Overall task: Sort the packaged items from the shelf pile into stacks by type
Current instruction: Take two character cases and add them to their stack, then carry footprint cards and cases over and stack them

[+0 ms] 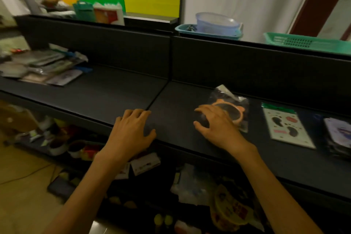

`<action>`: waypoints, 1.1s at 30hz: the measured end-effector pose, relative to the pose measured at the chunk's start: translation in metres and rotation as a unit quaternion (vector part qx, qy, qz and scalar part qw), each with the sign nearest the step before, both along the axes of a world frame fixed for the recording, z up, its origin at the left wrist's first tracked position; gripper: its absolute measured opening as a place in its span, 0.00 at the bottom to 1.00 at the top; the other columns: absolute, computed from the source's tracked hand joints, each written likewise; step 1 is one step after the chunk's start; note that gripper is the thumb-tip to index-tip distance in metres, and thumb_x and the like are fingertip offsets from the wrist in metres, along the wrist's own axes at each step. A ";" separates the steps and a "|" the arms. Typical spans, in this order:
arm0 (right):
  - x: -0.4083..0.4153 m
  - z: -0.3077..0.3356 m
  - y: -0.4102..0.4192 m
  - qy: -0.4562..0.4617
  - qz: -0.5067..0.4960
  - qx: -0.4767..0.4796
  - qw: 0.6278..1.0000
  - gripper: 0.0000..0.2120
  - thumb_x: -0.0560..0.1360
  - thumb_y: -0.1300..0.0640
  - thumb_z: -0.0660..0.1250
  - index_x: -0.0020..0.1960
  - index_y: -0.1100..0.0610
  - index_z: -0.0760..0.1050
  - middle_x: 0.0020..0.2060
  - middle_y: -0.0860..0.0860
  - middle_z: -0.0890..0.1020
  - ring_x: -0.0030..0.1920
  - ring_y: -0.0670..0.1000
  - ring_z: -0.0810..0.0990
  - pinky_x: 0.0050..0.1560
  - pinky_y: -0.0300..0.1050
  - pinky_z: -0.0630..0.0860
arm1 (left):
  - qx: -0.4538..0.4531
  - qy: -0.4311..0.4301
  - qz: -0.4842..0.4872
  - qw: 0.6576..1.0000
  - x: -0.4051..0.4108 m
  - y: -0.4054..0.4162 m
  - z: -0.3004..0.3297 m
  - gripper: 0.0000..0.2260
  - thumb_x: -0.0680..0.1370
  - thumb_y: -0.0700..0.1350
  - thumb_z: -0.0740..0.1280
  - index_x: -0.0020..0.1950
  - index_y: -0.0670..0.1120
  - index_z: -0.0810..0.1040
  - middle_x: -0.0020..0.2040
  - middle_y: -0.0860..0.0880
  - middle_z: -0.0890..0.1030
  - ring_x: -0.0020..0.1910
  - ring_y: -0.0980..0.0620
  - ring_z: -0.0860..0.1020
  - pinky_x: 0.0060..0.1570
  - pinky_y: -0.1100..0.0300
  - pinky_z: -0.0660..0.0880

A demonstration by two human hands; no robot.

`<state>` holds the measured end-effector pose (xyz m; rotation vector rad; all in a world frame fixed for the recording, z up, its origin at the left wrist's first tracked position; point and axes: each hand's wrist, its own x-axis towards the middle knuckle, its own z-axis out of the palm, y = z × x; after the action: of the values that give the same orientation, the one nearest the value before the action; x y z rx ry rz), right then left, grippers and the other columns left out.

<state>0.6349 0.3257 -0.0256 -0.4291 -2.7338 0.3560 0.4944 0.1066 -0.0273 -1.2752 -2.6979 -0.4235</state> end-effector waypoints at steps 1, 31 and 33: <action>-0.015 0.001 -0.010 -0.001 0.010 0.005 1.000 0.22 0.75 0.46 0.64 0.67 0.51 0.69 0.67 0.50 0.71 0.67 0.51 0.66 0.68 0.46 0.59 | 0.001 0.001 0.008 1.000 -0.011 -0.012 0.000 0.28 0.76 0.59 0.62 0.73 0.50 0.62 0.70 0.50 0.67 0.68 0.46 0.63 0.62 0.48 0.66; -0.413 -0.004 -0.133 -0.038 -0.009 0.022 0.999 0.26 0.74 0.41 0.62 0.69 0.45 0.64 0.69 0.45 0.67 0.68 0.48 0.63 0.61 0.41 0.54 | 0.019 0.043 0.028 0.998 -0.413 -0.138 0.020 0.27 0.75 0.56 0.65 0.72 0.50 0.64 0.70 0.48 0.68 0.67 0.46 0.65 0.63 0.50 0.66; -0.433 -0.004 -0.141 -0.037 -0.021 0.022 0.999 0.26 0.73 0.41 0.62 0.69 0.44 0.63 0.68 0.45 0.67 0.67 0.47 0.64 0.60 0.41 0.54 | 0.022 0.046 0.022 0.998 -0.437 -0.143 0.023 0.27 0.74 0.57 0.65 0.71 0.51 0.64 0.70 0.47 0.69 0.67 0.46 0.65 0.63 0.49 0.65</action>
<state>0.2023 0.1852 -0.0297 -0.4974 -2.7938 0.2734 0.0579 -0.0362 -0.0047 -1.1913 -2.6210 -0.4068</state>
